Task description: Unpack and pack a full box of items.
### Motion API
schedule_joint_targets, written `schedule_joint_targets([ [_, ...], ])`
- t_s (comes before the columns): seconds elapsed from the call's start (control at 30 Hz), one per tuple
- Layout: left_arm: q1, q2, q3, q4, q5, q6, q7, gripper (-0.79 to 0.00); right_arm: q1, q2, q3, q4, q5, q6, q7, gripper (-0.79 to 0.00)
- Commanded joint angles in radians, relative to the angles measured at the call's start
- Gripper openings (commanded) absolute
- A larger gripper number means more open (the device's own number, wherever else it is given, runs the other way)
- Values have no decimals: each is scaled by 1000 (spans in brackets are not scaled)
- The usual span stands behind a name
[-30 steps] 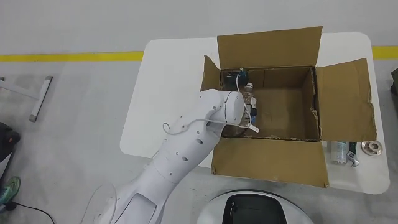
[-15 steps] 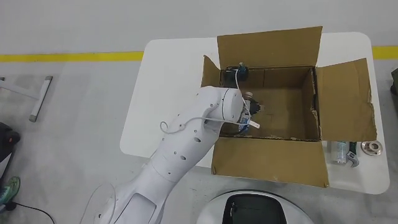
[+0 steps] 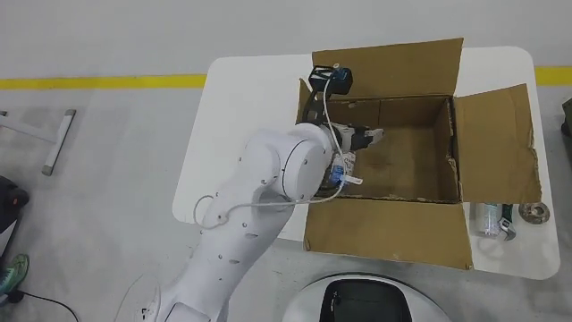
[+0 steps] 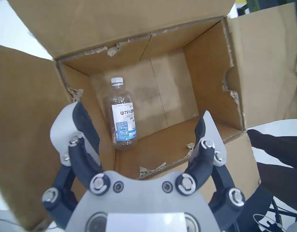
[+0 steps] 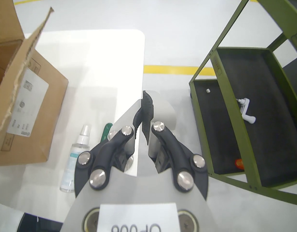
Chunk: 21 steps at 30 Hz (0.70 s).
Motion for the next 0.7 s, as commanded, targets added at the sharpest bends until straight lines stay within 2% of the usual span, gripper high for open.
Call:
schedule_joint_targets([
  [0.0, 29, 8, -47, -68, 1, -4, -3, 0, -10, 0, -1, 10, 16, -9, -4, -785],
  [0.23, 99, 34, -184, -232, 59, -20, -38, 0, -9, 0, 1, 8, 20, -5, -15, -785],
  [0.33, 121, 41, -228, -277, 68, -25, -46, 0, -13, 2, -9, -2, 5, -25, -24, -785],
  [0.43, 128, 43, -245, -293, 68, -32, -46, 0, -36, 4, -45, -32, -80, -37, 2, -785],
  [0.67, 128, 43, -245, -293, 68, -32, -46, 0, -72, 3, -181, -96, -186, 75, 237, -785],
])
